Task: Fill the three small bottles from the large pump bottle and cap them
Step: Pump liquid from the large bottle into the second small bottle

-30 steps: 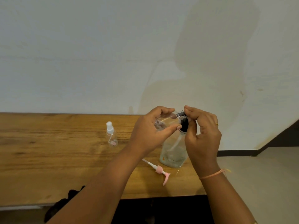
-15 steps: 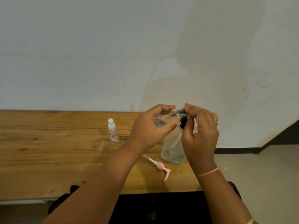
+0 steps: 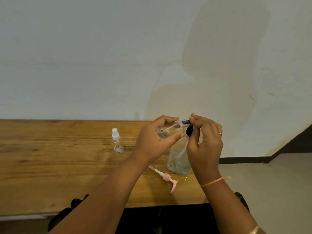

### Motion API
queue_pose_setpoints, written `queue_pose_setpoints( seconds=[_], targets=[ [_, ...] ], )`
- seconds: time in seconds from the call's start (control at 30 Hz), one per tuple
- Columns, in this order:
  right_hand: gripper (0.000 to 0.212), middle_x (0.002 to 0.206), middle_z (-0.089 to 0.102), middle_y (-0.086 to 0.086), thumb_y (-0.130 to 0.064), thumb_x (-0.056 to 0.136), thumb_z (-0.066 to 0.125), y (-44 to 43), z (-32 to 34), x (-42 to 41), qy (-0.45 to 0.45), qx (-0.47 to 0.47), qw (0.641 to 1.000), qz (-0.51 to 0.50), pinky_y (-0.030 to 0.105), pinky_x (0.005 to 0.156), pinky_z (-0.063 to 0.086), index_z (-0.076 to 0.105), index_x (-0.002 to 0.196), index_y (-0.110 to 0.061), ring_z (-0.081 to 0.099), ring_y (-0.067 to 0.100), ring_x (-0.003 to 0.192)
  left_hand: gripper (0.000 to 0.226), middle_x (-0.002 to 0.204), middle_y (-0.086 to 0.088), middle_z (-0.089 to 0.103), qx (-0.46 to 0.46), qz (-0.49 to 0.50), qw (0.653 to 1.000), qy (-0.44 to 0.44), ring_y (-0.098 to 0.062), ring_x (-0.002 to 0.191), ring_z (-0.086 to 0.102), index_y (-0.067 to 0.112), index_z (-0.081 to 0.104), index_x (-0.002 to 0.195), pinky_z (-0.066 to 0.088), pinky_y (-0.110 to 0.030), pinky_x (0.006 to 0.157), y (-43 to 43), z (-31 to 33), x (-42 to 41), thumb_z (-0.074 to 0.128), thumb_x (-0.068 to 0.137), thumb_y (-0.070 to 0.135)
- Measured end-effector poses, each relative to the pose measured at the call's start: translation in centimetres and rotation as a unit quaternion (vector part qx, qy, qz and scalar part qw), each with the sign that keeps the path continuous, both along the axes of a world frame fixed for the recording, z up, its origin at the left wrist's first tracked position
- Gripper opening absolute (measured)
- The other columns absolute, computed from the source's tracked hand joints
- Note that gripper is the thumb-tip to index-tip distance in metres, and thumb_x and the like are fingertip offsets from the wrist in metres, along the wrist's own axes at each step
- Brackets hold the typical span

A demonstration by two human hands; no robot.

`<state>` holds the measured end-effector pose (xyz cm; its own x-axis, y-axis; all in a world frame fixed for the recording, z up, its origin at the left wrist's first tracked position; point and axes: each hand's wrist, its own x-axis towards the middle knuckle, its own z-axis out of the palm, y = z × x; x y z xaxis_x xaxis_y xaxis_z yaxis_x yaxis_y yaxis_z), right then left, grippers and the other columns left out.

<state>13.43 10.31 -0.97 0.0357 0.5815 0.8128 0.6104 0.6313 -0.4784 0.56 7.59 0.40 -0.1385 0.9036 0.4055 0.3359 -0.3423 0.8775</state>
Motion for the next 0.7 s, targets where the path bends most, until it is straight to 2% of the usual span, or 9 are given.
queue_pose_setpoints(
  seconds=[0.07, 0.23, 0.37, 0.43, 0.53, 0.6, 0.7],
  targets=[
    [0.024, 0.099, 0.067, 0.008, 0.008, 0.08, 0.054, -0.5, 0.6, -0.1, 0.009, -0.008, 1.0, 0.003, 0.007, 0.085, 0.034, 0.066, 0.098, -0.002, 0.057, 0.026, 0.094, 0.039, 0.097, 0.029, 0.061, 0.011, -0.004, 1.0, -0.001, 0.015, 0.099, 0.057, 0.039, 0.059, 0.104, 0.043, -0.003, 0.078, -0.1, 0.3, 0.1, 0.079, 0.073, 0.025],
    [0.022, 0.109, 0.062, 0.011, 0.004, 0.084, 0.054, -0.1, 1.3, 0.6, -0.03, -0.019, 0.999, 0.003, 0.009, 0.088, 0.038, 0.064, 0.103, -0.002, 0.055, 0.021, 0.1, 0.039, 0.095, 0.029, 0.062, 0.023, -0.012, 1.0, -0.004, 0.014, 0.096, 0.058, 0.032, 0.061, 0.107, 0.044, -0.003, 0.076, 0.4, 0.6, 0.4, 0.079, 0.074, 0.022],
    [0.017, 0.102, 0.063, 0.015, 0.009, 0.081, 0.058, 0.5, 0.7, 1.1, -0.058, 0.005, 0.998, -0.007, 0.004, 0.088, 0.033, 0.065, 0.095, 0.002, 0.055, 0.021, 0.095, 0.037, 0.097, 0.028, 0.062, 0.013, -0.015, 1.0, -0.003, 0.013, 0.1, 0.058, 0.036, 0.059, 0.102, 0.044, -0.004, 0.079, 0.6, 0.5, 0.2, 0.079, 0.074, 0.024],
    [0.018, 0.103, 0.064, 0.014, 0.007, 0.082, 0.057, 0.5, 0.1, 1.1, -0.063, 0.006, 0.998, -0.008, 0.011, 0.09, 0.036, 0.065, 0.096, 0.001, 0.056, 0.023, 0.097, 0.036, 0.099, 0.027, 0.062, 0.003, -0.017, 1.0, 0.005, 0.012, 0.102, 0.057, 0.039, 0.058, 0.099, 0.044, -0.004, 0.081, 0.7, 0.3, 0.1, 0.079, 0.074, 0.026],
    [0.021, 0.105, 0.066, 0.009, 0.001, 0.083, 0.055, 0.4, -0.3, 1.1, -0.066, 0.009, 0.998, -0.02, 0.037, 0.088, 0.044, 0.066, 0.1, -0.004, 0.054, 0.02, 0.103, 0.036, 0.098, 0.025, 0.064, -0.004, -0.02, 1.0, -0.012, 0.011, 0.1, 0.059, 0.035, 0.06, 0.102, 0.045, -0.005, 0.078, 0.6, 0.1, 0.2, 0.079, 0.074, 0.023],
    [0.021, 0.104, 0.066, 0.007, -0.004, 0.085, 0.053, 0.1, 0.0, 1.0, -0.06, 0.012, 0.998, -0.032, 0.041, 0.088, 0.043, 0.067, 0.1, -0.006, 0.051, 0.019, 0.105, 0.037, 0.098, 0.026, 0.063, 0.005, -0.02, 1.0, -0.013, 0.01, 0.1, 0.059, 0.036, 0.059, 0.102, 0.045, -0.004, 0.077, 0.5, 0.2, 0.3, 0.079, 0.074, 0.023],
    [0.02, 0.101, 0.066, 0.008, 0.001, 0.083, 0.056, -0.3, 0.6, 0.7, -0.044, 0.016, 0.998, -0.031, 0.036, 0.084, 0.045, 0.067, 0.097, -0.005, 0.051, 0.017, 0.101, 0.038, 0.099, 0.026, 0.064, 0.021, -0.013, 1.0, -0.006, 0.008, 0.101, 0.06, 0.04, 0.058, 0.102, 0.046, -0.007, 0.081, 0.3, 0.4, 0.3, 0.079, 0.074, 0.024]
  ],
)
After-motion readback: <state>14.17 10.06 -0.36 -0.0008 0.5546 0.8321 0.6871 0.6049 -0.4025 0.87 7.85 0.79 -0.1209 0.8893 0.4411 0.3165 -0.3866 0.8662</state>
